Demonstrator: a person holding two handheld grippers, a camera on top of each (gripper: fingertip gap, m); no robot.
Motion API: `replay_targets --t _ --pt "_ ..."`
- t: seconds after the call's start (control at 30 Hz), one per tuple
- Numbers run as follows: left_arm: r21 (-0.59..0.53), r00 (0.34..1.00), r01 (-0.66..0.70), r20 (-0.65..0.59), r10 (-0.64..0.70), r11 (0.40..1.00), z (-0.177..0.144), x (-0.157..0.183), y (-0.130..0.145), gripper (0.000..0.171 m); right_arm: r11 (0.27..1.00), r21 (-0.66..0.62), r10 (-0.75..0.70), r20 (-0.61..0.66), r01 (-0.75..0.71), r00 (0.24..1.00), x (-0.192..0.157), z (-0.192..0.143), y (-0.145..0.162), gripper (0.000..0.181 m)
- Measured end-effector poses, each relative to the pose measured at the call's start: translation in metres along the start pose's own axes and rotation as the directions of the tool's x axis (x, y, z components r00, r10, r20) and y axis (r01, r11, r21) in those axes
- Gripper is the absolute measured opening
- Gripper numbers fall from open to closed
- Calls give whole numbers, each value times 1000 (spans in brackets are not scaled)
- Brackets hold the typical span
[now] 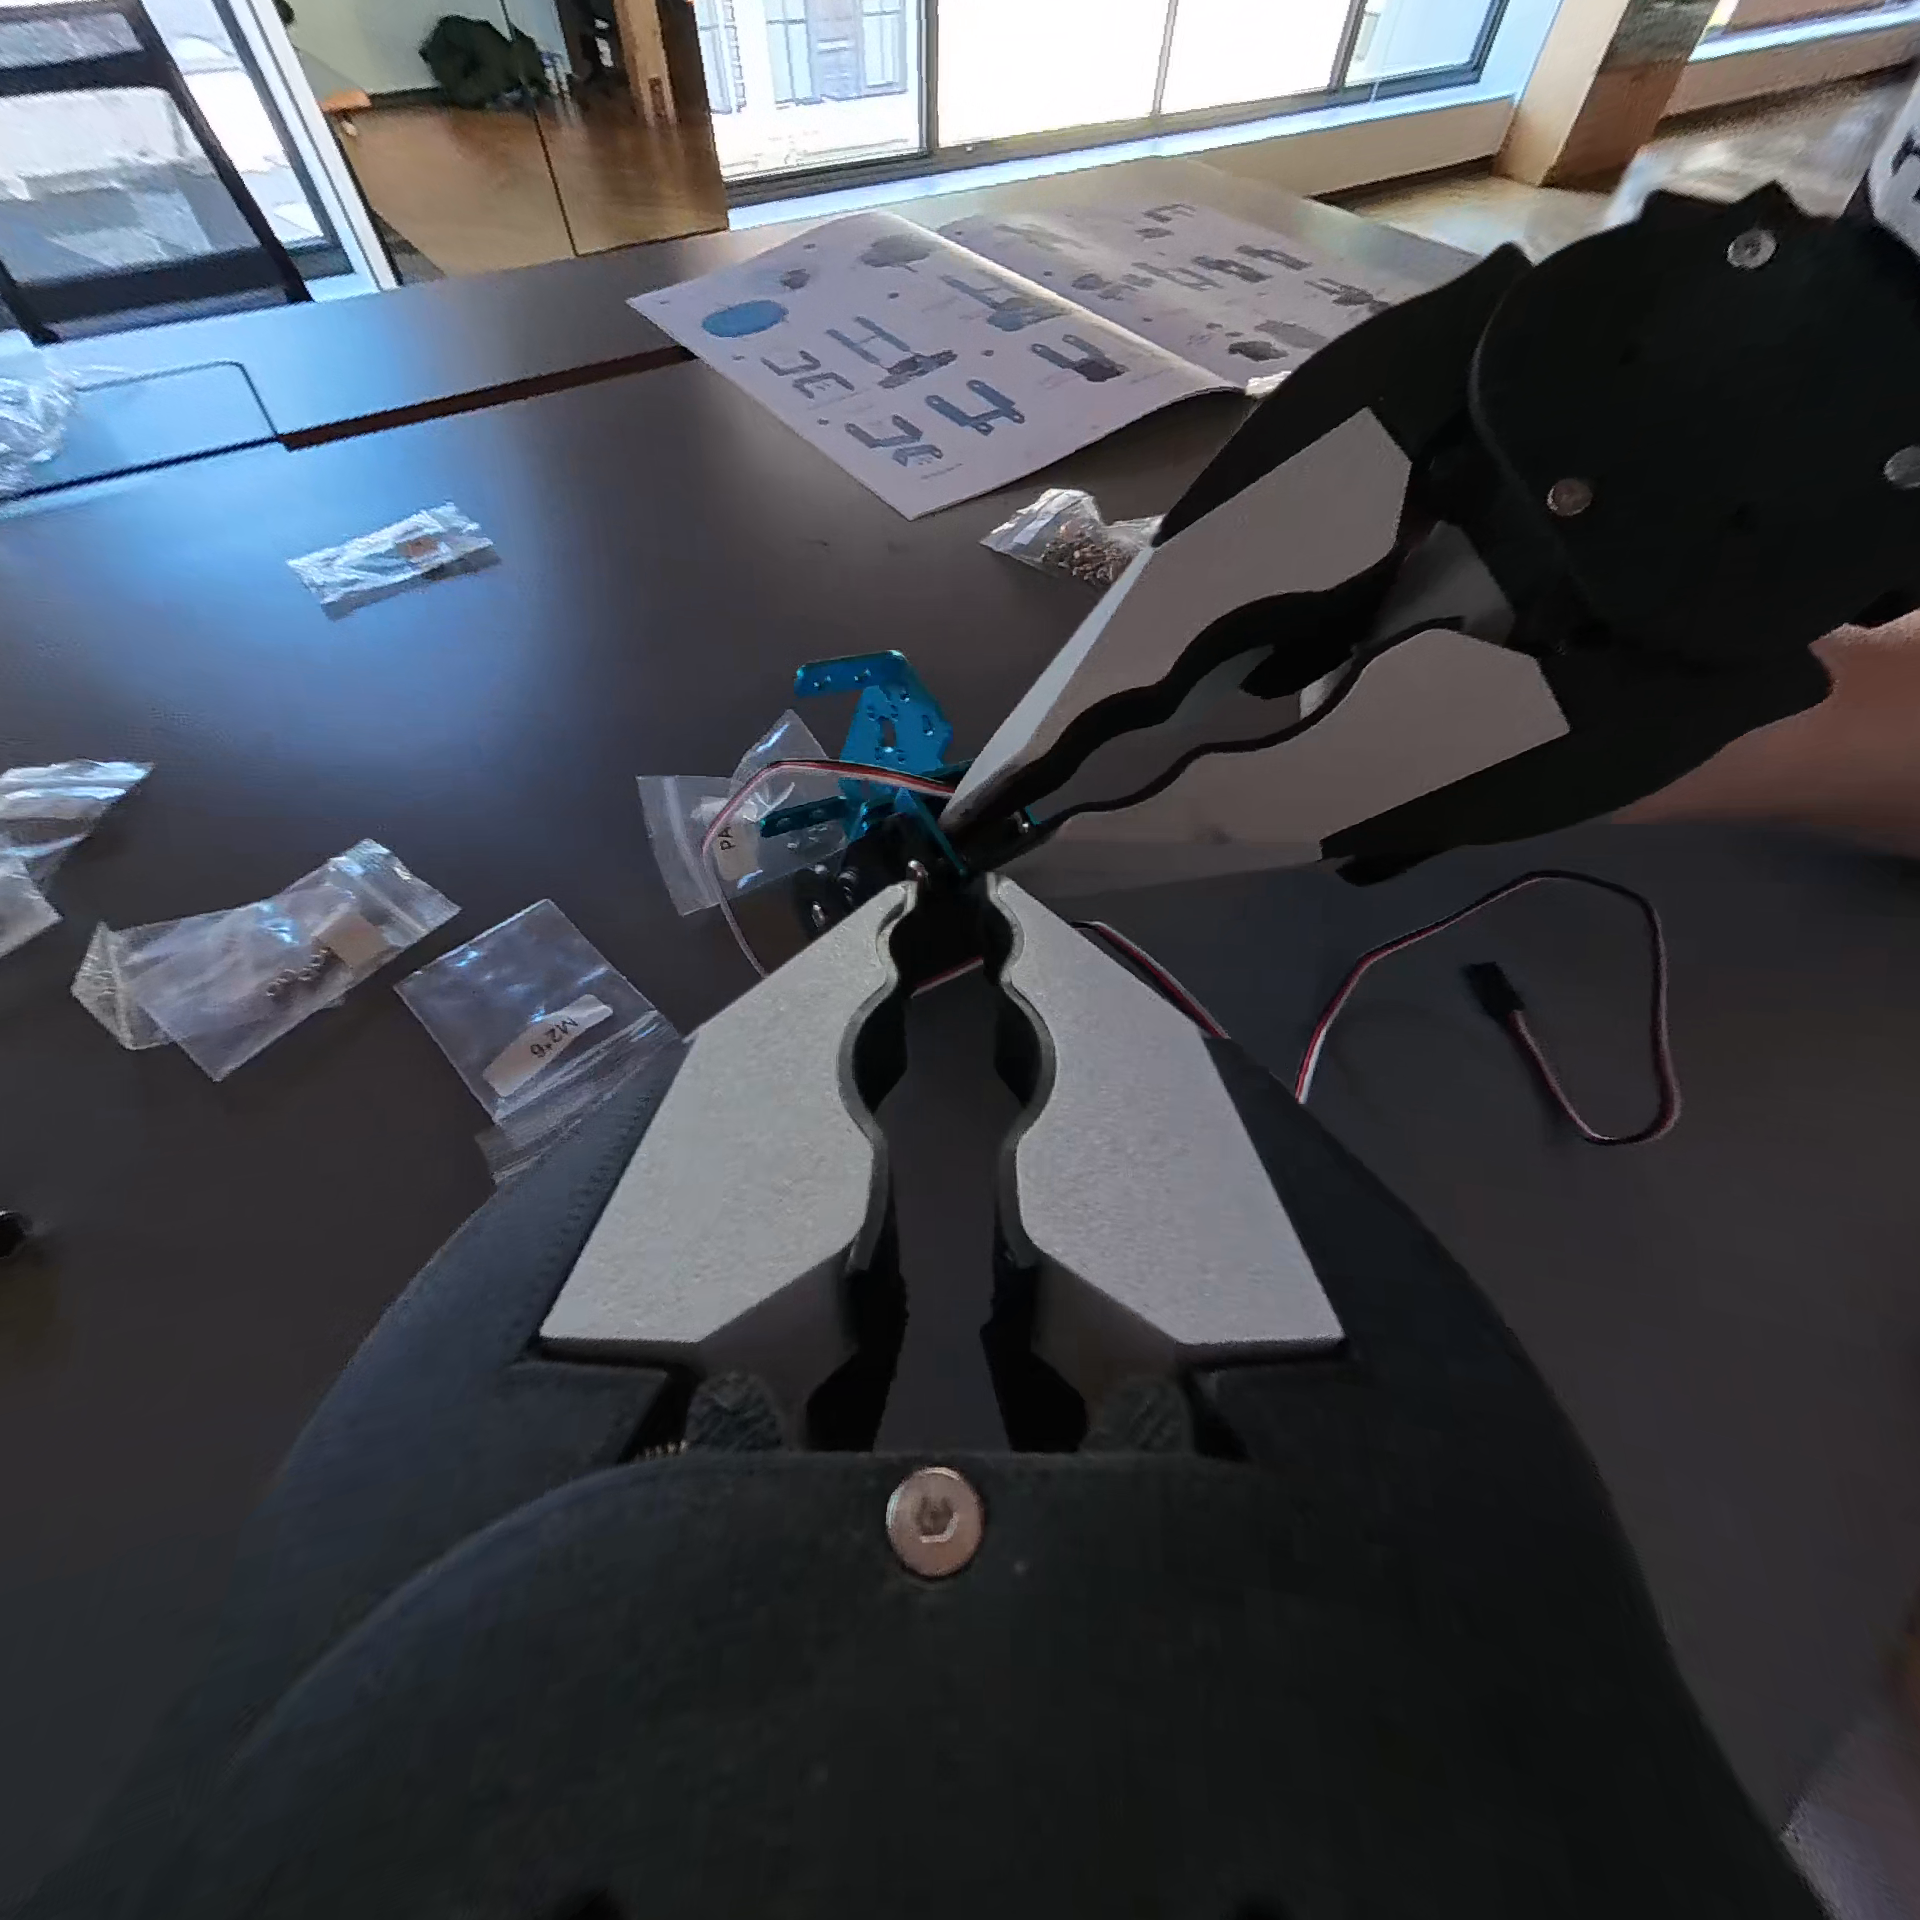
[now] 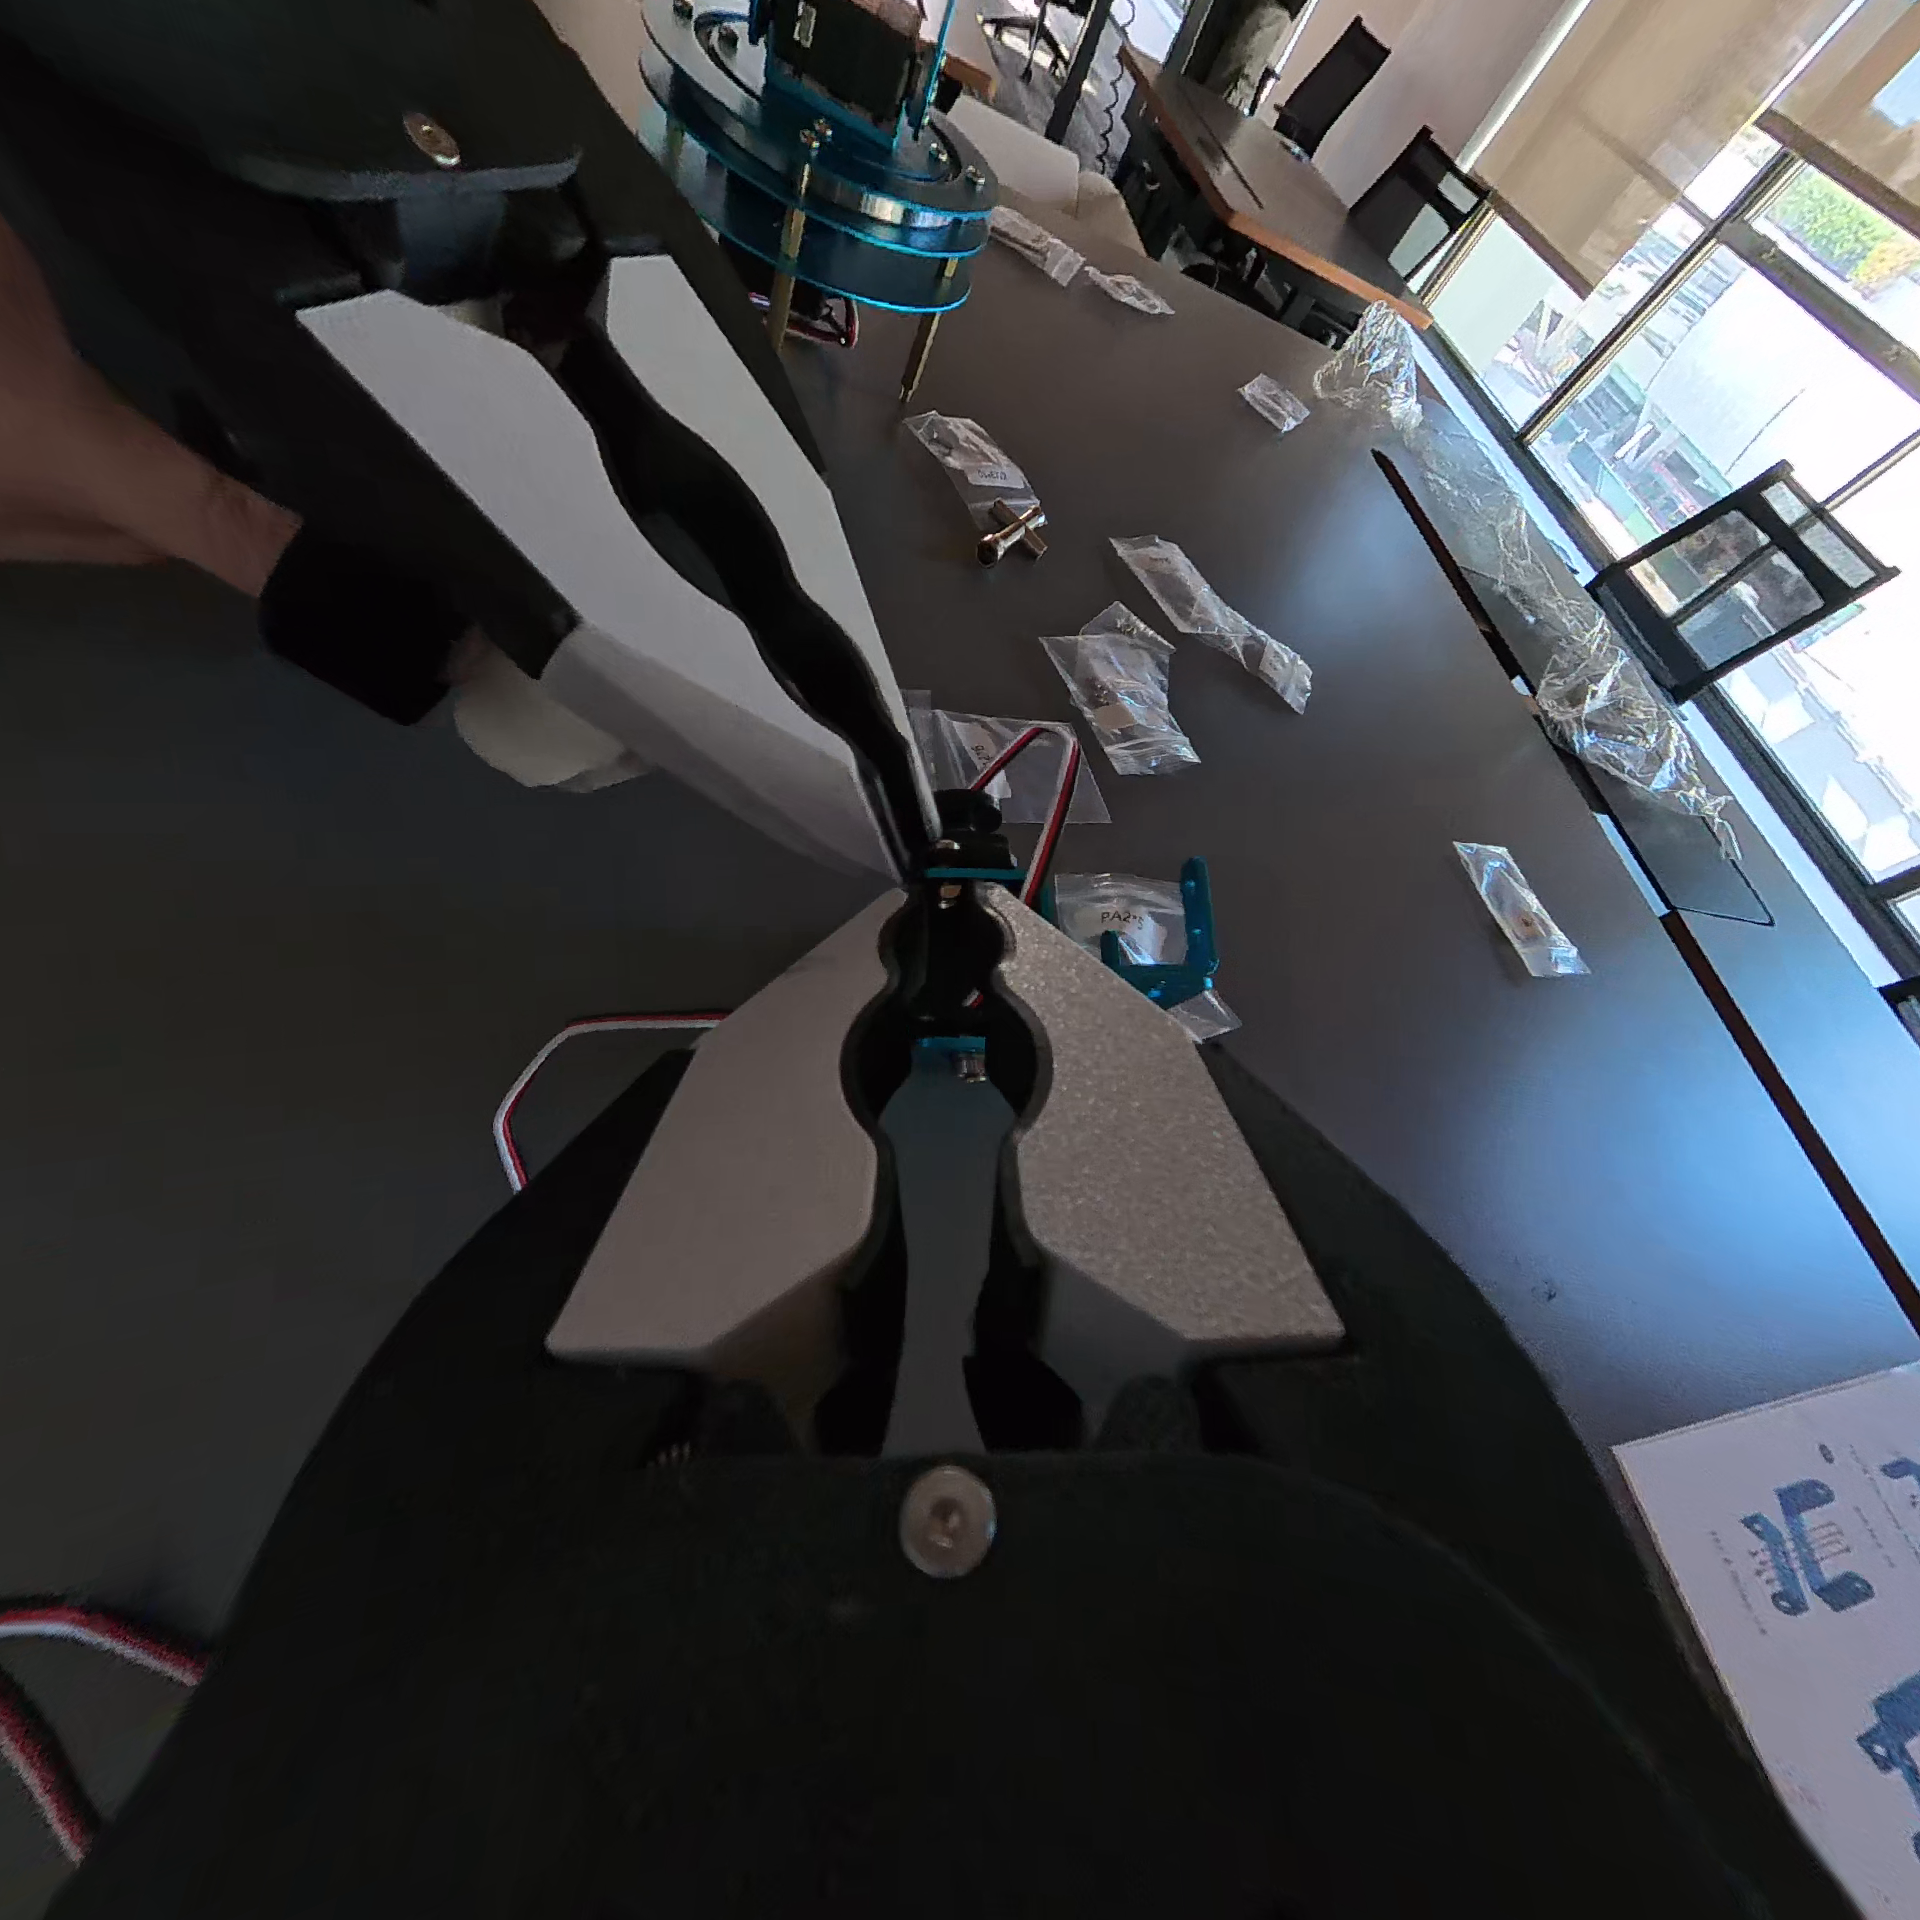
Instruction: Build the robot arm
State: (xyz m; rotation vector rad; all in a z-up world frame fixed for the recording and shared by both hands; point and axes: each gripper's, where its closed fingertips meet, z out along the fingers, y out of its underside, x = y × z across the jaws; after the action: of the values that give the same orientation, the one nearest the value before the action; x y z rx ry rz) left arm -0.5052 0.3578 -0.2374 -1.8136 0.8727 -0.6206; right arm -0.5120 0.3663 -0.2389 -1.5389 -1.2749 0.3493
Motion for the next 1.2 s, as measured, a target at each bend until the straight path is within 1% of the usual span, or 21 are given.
replay_targets --t 0.07,0.2,0.23,0.3,0.47,0.63,0.77,0.87,1.0,1.13,1.17,1.2 --pt "1 1000 12 -9 -12 1000 0 1 0 10 1000 12 -1 -7 1 1000 0 0 0 6" --pt "-8 1000 -16 7 16 1000 1 0 1 12 999 23 -29 -34 30 999 1 1 1 6" --pt "-9 1000 -25 19 25 1000 0 -1 1 14 999 27 -31 -36 32 999 1 1 0 6" --pt "-15 998 -37 47 38 999 -1 -5 1 23 999 32 -20 -32 21 999 2 1 0 6" --pt "10 999 -33 -12 33 999 0 2 -2 28 999 44 15 -35 -14 999 5 0 0 6" --pt "16 999 4 -53 -3 1000 1 2 -4 33 996 69 51 -25 -49 998 6 -1 -1 5" --pt "5 994 22 -103 -21 1000 2 6 -2 32 997 57 44 -24 -42 999 7 1 1 6" --pt "-29 989 20 -145 -24 999 6 13 4 33 999 32 19 -31 -18 999 8 3 3 6" --pt "-17 994 -11 -111 9 1000 6 10 2 33 1000 19 -9 -44 10 999 9 3 3 6" --pt "4 994 35 -101 -34 999 2 2 -4 36 1000 23 8 -47 -7 999 11 3 3 6" --pt "12 994 49 -94 -48 999 1 0 -6 34 1000 22 11 -48 -10 999 12 3 3 6" --pt "16 995 65 -79 -63 998 1 -5 -7 28 1000 23 13 -48 -11 999 12 3 3 6"
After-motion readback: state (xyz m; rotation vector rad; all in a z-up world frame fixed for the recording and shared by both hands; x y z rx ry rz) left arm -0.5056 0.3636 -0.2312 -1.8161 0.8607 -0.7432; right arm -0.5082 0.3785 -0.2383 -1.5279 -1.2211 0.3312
